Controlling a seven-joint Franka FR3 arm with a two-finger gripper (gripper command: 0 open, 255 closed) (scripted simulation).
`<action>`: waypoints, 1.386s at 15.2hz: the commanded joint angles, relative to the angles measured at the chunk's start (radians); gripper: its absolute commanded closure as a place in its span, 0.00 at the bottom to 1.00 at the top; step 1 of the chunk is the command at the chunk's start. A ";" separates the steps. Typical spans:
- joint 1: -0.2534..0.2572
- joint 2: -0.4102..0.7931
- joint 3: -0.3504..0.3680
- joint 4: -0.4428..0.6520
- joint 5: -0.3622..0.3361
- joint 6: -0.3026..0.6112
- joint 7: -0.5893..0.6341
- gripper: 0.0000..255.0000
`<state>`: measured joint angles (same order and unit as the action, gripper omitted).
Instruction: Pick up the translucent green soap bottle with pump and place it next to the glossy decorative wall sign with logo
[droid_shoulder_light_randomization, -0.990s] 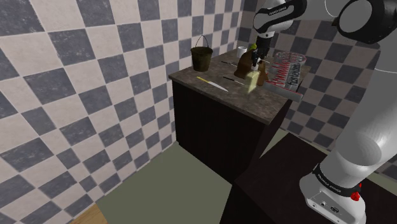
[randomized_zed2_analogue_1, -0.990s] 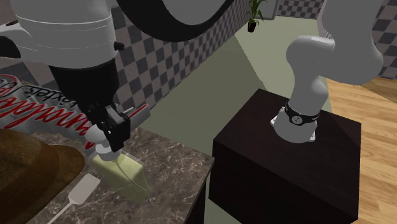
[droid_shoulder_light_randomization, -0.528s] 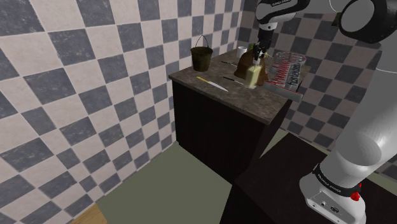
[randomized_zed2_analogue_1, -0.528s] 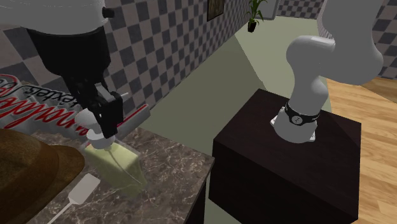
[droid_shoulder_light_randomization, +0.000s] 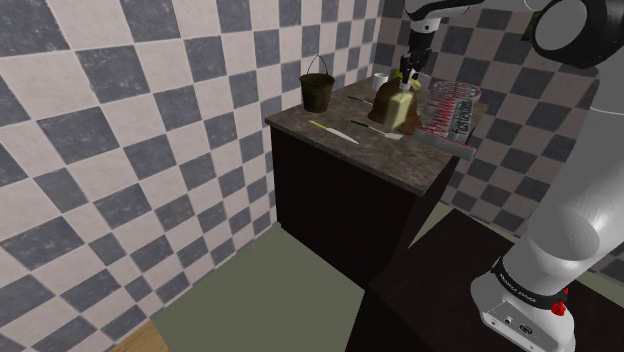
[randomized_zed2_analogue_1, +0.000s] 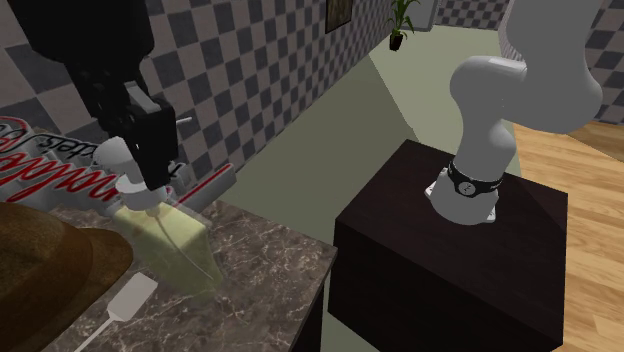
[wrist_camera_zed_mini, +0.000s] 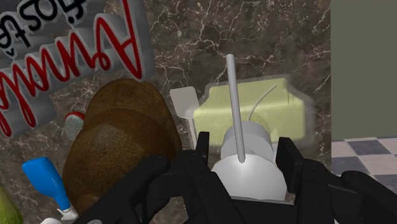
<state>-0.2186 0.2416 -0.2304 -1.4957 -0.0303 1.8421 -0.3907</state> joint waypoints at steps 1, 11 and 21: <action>-0.001 -0.001 -0.001 0.024 0.000 -0.025 -0.003 1.00; -0.096 0.165 -0.028 0.324 0.060 -0.157 -0.115 1.00; -0.193 0.332 -0.033 0.515 0.111 -0.179 -0.195 1.00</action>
<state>-0.4143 0.5826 -0.2628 -0.9515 0.0818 1.6420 -0.5846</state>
